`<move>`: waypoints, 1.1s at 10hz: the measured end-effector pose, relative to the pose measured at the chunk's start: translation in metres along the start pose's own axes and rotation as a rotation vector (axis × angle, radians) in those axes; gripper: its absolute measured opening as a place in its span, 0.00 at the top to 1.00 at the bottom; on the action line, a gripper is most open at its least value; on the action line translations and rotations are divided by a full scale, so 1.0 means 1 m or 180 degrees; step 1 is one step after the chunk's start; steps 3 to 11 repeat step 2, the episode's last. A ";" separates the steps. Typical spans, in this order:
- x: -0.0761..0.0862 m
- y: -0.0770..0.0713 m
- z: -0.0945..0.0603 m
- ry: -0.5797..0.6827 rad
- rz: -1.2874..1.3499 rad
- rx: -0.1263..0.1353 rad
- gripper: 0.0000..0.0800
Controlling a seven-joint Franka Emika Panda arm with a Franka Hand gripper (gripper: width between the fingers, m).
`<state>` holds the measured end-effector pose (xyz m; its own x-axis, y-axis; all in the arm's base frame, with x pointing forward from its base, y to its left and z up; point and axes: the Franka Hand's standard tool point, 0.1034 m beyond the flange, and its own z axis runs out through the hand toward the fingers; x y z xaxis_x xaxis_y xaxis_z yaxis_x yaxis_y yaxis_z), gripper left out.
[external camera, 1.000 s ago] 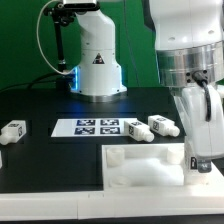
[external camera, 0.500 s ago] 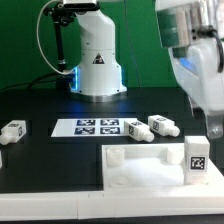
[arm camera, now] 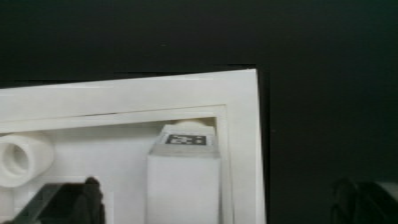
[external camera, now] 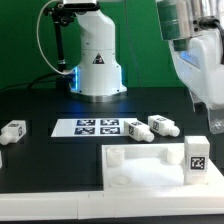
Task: Assemble one leg
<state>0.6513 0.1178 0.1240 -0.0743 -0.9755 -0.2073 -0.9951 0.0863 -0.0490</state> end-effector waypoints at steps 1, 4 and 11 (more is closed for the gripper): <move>0.000 0.000 0.000 0.0000 0.0000 0.0000 0.19; 0.000 0.000 0.000 0.0000 0.0000 0.0000 0.19; 0.000 0.000 0.000 0.0000 0.0000 0.0000 0.19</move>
Offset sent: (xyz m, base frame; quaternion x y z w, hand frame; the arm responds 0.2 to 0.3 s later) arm 0.0000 0.0000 0.0000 0.0000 0.0000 0.0000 1.0000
